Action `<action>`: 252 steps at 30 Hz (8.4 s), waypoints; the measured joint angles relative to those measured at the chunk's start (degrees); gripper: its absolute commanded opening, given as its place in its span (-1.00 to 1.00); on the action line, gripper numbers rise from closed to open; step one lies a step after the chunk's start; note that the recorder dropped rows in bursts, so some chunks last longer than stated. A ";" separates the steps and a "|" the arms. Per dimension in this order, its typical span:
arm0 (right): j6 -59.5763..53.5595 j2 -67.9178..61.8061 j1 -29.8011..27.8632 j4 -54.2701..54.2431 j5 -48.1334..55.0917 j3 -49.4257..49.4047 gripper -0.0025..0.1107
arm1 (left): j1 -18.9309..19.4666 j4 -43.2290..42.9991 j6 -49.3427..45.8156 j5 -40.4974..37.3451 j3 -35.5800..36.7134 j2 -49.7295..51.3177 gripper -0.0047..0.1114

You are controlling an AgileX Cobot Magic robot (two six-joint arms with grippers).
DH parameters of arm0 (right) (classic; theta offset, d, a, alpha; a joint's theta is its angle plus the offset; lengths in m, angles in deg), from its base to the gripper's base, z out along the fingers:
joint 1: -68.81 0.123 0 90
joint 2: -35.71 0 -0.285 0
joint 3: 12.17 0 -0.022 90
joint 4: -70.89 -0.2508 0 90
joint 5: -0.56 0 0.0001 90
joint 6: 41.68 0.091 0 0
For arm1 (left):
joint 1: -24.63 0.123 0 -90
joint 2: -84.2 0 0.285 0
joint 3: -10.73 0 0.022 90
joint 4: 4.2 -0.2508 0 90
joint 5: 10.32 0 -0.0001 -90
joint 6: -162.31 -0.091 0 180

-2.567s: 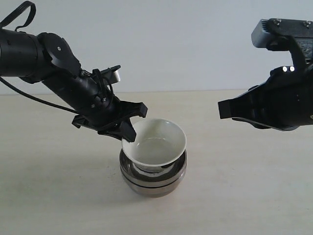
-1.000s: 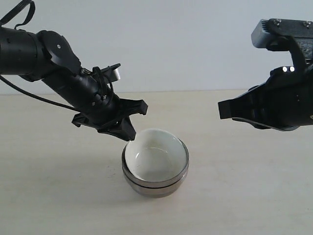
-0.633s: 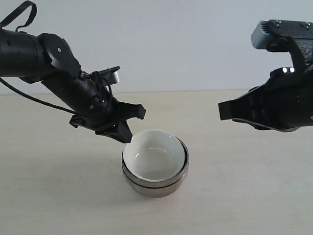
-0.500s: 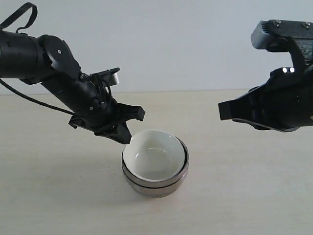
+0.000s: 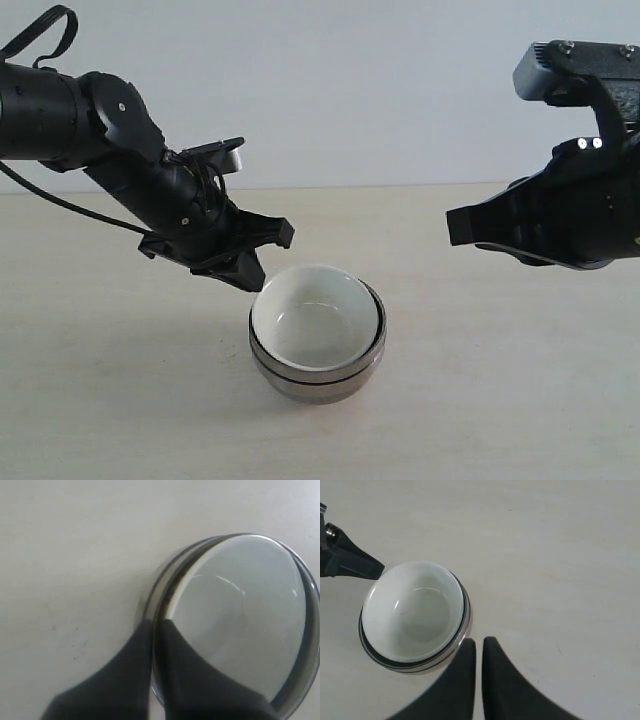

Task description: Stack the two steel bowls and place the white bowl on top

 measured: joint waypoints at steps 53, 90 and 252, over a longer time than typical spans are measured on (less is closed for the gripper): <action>-0.79 0.00 0.00 0.00 0.31 0.00 -0.96 | -2.68 0.68 -2.47 0.30 -2.32 3.62 -0.85; -0.90 0.00 0.00 0.00 0.31 0.00 -0.96 | -2.68 0.83 -4.06 5.48 -2.45 4.36 -0.85; 0.14 27.68 9.73 -4.68 -14.39 -25.22 -0.96 | 6.26 14.31 -10.73 6.65 46.34 -82.27 -0.85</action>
